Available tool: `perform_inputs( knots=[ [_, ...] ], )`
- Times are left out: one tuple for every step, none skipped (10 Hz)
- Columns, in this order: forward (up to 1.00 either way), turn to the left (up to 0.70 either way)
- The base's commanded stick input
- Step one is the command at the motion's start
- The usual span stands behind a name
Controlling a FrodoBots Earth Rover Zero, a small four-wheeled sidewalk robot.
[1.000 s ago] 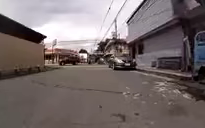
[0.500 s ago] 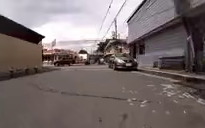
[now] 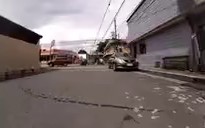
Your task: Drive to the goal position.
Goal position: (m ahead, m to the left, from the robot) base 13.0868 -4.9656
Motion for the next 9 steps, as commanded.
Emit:
perform_inputs(
  knots=[
    [0.7,0.0],
    [0.7,0.0],
    [0.7,0.0],
    [0.7,0.0],
    [0.7,0.0],
    [0.7,0.0],
    [0.7,0.0],
    [0.7,0.0],
    [0.7,0.0]
  ],
)
